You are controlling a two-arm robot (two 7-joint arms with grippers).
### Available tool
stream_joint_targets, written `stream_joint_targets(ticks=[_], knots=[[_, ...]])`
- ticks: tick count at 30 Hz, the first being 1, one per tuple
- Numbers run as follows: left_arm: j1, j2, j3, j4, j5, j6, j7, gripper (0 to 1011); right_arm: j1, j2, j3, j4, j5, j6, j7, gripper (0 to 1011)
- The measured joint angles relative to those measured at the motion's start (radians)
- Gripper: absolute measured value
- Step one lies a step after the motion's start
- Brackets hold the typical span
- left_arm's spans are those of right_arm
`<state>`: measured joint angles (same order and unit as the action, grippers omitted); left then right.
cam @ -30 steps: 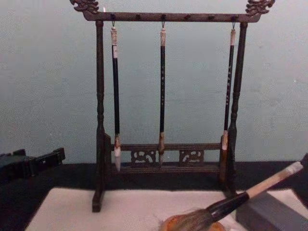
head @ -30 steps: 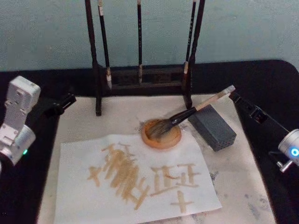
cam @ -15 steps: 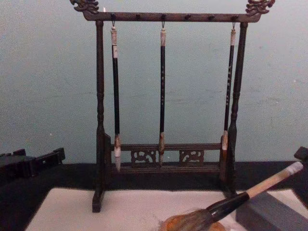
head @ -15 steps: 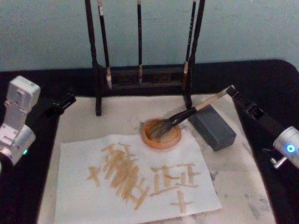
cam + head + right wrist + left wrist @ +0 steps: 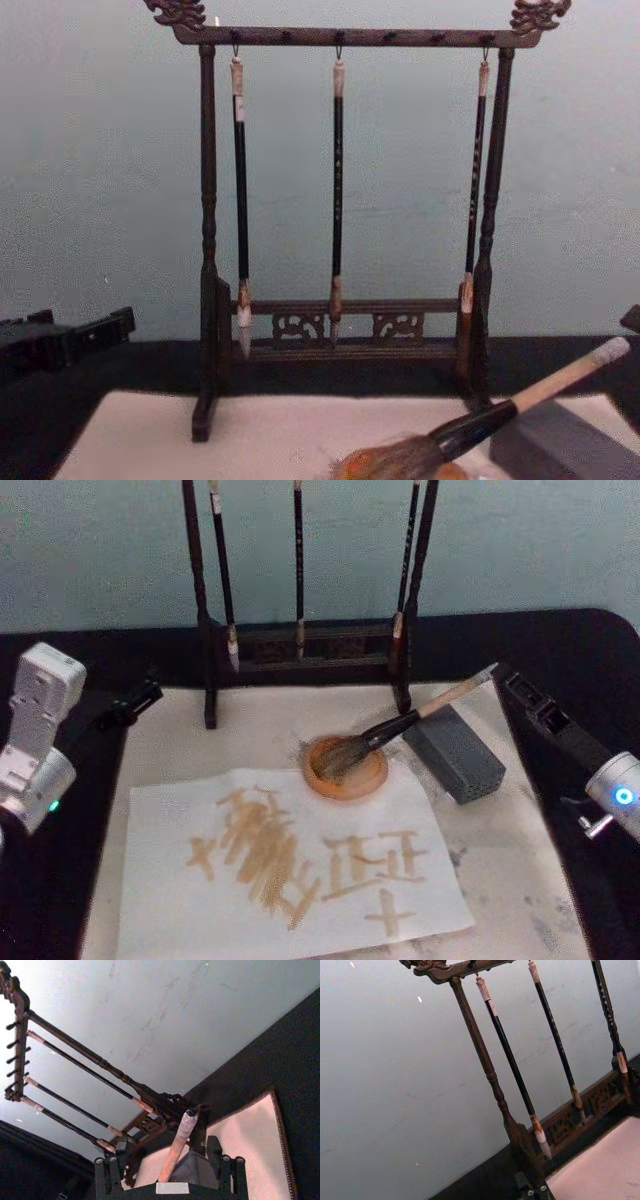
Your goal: Pick up the brush from the inkstone, write on the paper, then place the brush back to its original position.
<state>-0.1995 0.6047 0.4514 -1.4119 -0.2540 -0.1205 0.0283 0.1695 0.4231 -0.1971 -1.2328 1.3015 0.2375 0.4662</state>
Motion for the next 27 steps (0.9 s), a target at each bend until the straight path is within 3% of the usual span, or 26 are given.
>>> stream_joint_targets(ticks=[8,27], knots=[[0.0,0.0,0.0,0.0,0.0,0.0,0.0,1002,-0.004,-0.009,-0.005,0.002,0.051,0.0,0.003,1001],[0.0,0.0,0.0,0.0,0.0,0.0,0.0,1002,0.01,-0.016,-0.036,0.018,0.118,0.002,-0.033,1001]])
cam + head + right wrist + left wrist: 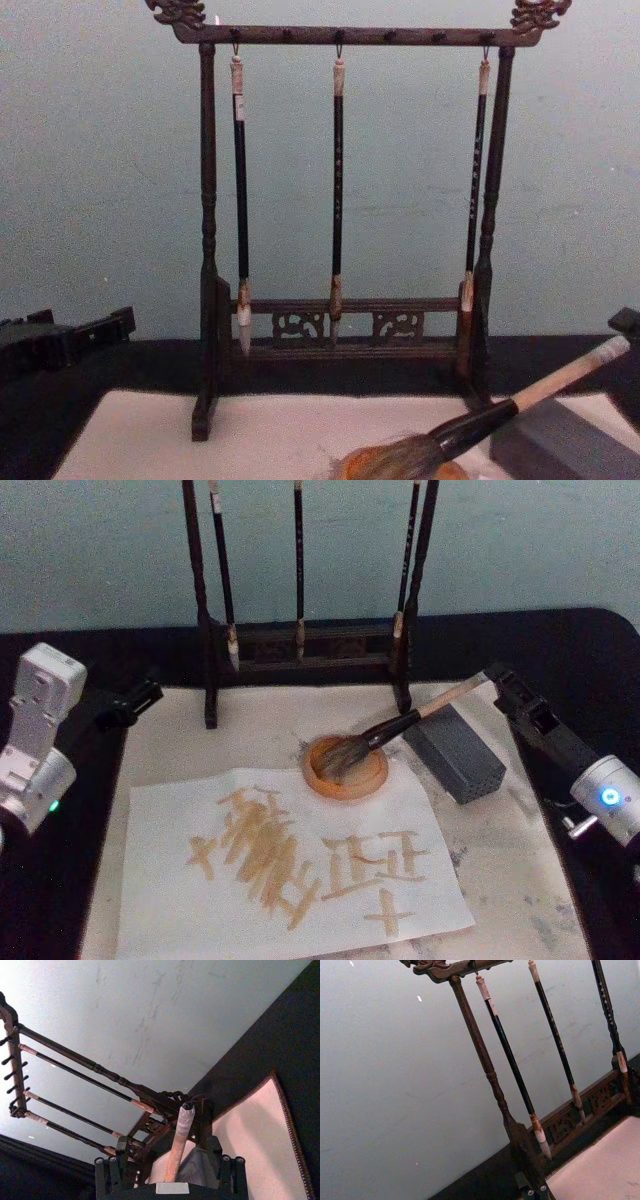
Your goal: Pick up the brush from the inkstone, write on the paper, then place the brush back to its original position.
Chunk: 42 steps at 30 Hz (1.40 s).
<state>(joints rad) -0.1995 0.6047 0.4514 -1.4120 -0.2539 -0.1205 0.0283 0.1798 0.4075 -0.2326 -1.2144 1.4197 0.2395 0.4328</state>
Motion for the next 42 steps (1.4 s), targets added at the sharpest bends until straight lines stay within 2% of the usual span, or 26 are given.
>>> stream_joint_targets(ticks=[20,42], knots=[[0.0,0.0,0.0,0.0,0.0,0.0,0.0,1002,0.029,0.018,-0.041,-0.014,0.041,-0.018,-0.07,1001],[0.0,0.0,0.0,0.0,0.0,0.0,0.0,1002,0.066,0.037,-0.092,0.016,0.069,-0.04,-0.078,1001]])
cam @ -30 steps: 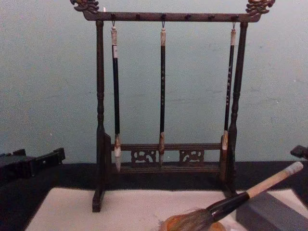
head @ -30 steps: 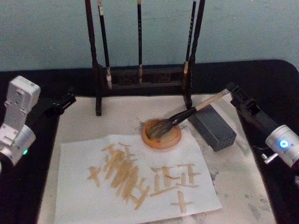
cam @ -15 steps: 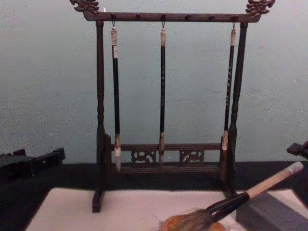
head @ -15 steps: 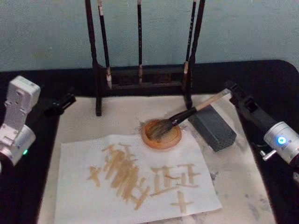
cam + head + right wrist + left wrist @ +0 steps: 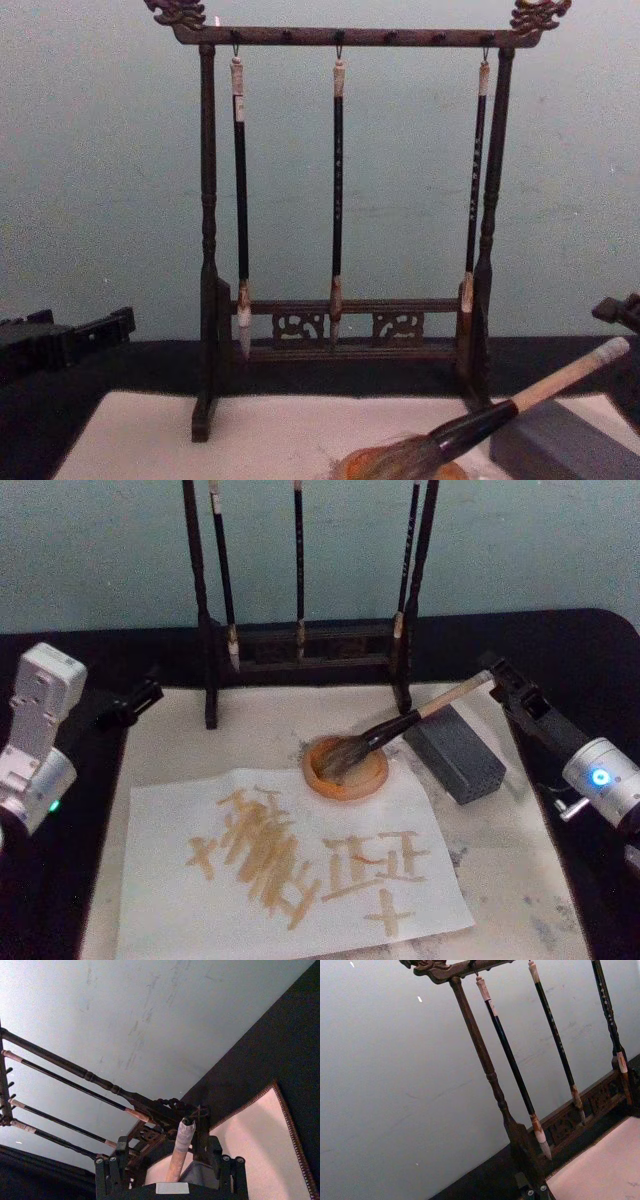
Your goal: Pick up the brush from the inkstone, write on the paper, then place the brush back to its original position.
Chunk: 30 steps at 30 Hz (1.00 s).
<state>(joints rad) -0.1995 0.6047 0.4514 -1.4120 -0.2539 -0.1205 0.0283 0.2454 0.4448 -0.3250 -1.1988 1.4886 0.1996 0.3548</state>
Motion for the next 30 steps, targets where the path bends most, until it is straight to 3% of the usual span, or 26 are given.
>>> stream_joint_targets(ticks=[30], knots=[[0.0,0.0,0.0,0.0,0.0,0.0,0.0,1002,0.069,0.012,-0.079,0.062,0.029,-0.024,0.015,1001]])
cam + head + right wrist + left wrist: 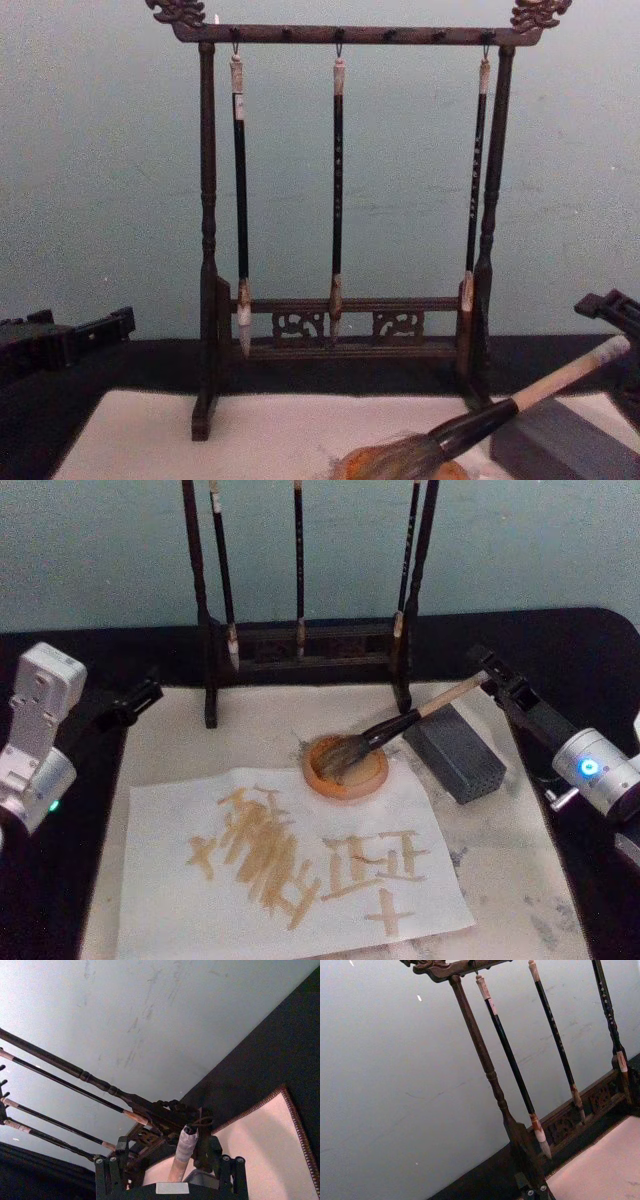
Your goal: Pick up the brush from the inkstone, write on the paper, then place the brush back to its original position.
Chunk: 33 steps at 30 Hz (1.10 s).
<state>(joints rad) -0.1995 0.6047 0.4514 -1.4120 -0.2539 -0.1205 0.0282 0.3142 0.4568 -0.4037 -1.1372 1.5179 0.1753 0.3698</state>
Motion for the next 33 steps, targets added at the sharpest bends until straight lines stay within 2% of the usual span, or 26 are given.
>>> stream_joint_targets(ticks=[6,18,28,33], knots=[[0.0,0.0,0.0,0.0,0.0,0.0,0.0,1002,0.017,-0.001,-0.015,0.02,-0.007,-0.011,0.016,1001],[0.0,0.0,0.0,0.0,0.0,0.0,0.0,1000,0.016,-0.002,-0.014,0.019,-0.009,-0.01,0.016,990],[0.0,0.0,0.0,0.0,0.0,0.0,0.0,1002,0.015,-0.002,-0.013,0.017,-0.009,-0.009,0.015,735],[0.0,0.0,0.0,0.0,0.0,0.0,0.0,1002,0.015,-0.002,-0.012,0.017,-0.009,-0.009,0.014,556]])
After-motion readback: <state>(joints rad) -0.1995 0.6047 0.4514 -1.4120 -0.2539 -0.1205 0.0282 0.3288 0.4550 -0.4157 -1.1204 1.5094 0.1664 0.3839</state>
